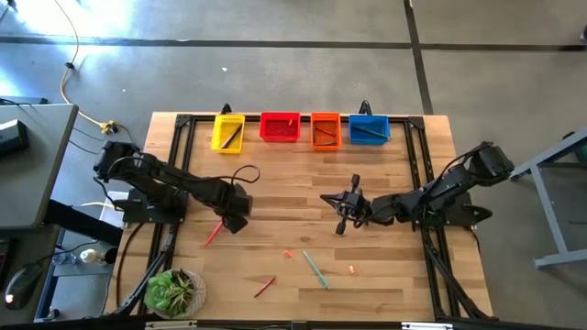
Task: Sort crayons/erasers/pens/pencils in bins
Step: Put the pink pencil into the blue basket
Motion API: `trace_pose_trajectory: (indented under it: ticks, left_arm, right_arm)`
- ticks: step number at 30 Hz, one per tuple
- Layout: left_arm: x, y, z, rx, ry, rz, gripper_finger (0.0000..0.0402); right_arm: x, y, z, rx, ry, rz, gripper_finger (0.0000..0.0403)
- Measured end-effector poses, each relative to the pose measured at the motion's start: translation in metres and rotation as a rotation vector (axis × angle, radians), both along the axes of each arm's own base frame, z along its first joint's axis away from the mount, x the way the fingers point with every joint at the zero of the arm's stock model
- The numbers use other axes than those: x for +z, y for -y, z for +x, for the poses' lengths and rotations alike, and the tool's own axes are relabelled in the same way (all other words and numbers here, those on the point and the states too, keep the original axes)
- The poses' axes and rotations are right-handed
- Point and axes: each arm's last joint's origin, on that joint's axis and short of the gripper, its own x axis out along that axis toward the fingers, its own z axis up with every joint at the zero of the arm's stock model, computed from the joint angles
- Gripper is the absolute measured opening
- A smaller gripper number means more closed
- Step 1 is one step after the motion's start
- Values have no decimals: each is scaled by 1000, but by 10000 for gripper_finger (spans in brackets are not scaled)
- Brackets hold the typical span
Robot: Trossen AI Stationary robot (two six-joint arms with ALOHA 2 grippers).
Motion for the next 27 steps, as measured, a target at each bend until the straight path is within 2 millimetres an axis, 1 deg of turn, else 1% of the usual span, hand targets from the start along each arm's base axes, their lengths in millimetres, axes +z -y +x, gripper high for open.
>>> trace_pose_trajectory:
  ticks: [3,5,14,19,23,25,27]
  left_arm:
    - [-4,0,-3,-9,2,-19,129]
    - [-6,0,-4,-32,10,-35,119]
    - [-7,1,-1,-109,40,-81,41]
    - [-5,1,-2,-106,67,-80,11]
    - [2,1,-1,-107,143,-71,3]
    - [8,3,6,-113,237,-95,2]
    - [10,4,8,-121,287,-107,2]
  right_arm:
    - [0,0,0,0,0,0,0]
    - [0,0,0,0,0,0,0]
    - [0,0,0,0,0,0,0]
    - [0,0,0,0,-4,-1,0]
    - [-4,0,-1,-3,-32,21,0]
    - [-7,0,-1,-7,-56,41,0]
    - [-11,1,-2,-14,-81,66,0]
